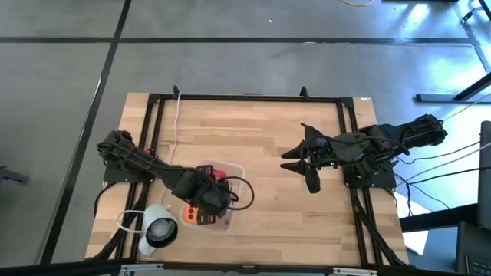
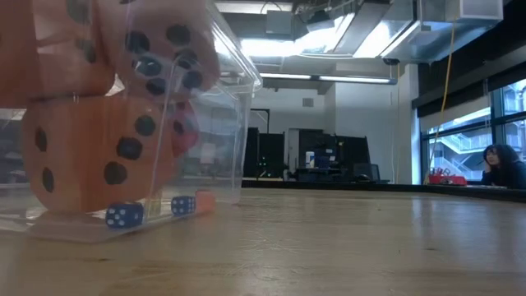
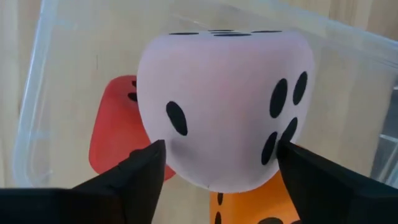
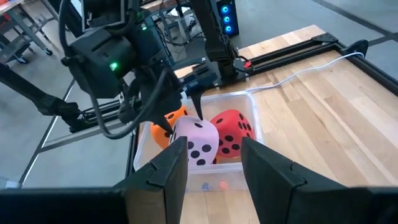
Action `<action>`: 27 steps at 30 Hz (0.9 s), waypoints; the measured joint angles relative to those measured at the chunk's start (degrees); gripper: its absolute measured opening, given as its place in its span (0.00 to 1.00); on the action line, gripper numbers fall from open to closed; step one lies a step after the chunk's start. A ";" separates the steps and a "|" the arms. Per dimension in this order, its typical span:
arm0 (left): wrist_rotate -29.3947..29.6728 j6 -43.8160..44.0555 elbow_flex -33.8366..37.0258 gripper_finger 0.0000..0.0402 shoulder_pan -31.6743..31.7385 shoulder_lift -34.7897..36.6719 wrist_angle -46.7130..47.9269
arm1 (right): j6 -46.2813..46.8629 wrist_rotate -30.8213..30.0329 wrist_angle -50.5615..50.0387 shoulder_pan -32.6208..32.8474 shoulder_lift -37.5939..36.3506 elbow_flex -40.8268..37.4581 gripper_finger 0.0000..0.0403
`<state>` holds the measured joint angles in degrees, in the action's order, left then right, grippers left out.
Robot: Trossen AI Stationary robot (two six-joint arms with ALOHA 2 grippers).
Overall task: Pick & Place Dice
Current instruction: Put the large pink die on the bin, then return to Home Position
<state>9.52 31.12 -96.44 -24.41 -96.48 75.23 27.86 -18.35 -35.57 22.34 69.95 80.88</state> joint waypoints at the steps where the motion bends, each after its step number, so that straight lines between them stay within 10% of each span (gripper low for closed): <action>1: -0.46 0.06 0.02 0.74 0.23 0.18 0.10 | 0.00 0.00 0.00 0.01 0.00 0.00 0.37; 27: -7.64 2.66 -13.93 0.74 8.33 1.98 13.28 | 0.95 -0.03 -0.05 0.01 -0.02 0.00 0.37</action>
<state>1.88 33.78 -110.37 -16.08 -94.51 88.51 28.80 -18.38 -35.62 22.35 69.93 80.88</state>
